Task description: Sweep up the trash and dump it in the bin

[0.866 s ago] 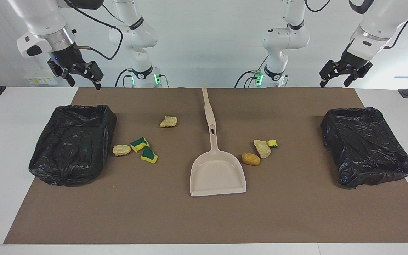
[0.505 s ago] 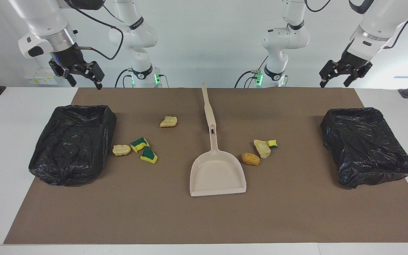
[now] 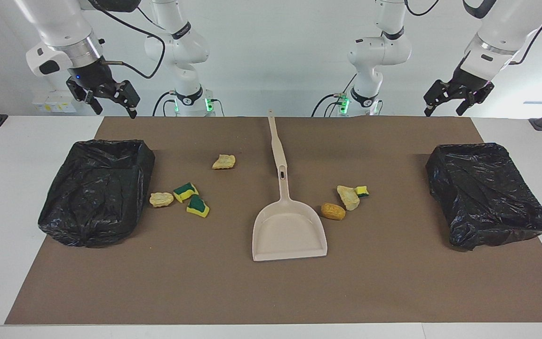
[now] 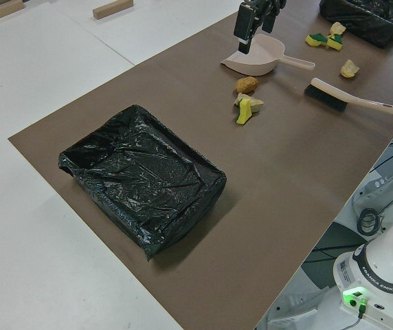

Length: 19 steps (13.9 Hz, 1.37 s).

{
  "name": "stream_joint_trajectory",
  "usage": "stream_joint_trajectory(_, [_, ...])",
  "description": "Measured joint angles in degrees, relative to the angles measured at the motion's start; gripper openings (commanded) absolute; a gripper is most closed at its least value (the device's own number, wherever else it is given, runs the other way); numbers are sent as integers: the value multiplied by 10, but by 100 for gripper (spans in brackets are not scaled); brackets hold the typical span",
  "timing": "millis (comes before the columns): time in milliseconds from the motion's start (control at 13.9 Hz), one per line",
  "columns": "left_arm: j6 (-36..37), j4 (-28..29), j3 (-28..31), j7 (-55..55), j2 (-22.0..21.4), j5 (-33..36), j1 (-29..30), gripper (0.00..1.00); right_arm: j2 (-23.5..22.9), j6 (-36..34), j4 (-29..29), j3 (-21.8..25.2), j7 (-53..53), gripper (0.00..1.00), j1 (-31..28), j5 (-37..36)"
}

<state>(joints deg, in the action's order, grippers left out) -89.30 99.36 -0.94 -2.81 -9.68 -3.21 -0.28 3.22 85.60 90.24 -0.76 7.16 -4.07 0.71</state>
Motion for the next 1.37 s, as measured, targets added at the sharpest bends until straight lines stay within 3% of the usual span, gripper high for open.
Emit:
stream_joint_trajectory(505, [1,17,-11,-15,-1,-2,-32,100,2,0,10,-1,0,100,0,0])
stream_joint_trajectory(1082, [-1,68,-15,-98,-16,-3,-148,100,0,1,23,-3,0,100,18,0])
stream_joint_trajectory(1371, [-61,112,-15,-194,-18,-6,-222,100,-33,10,21,-4,-1,100,45,0])
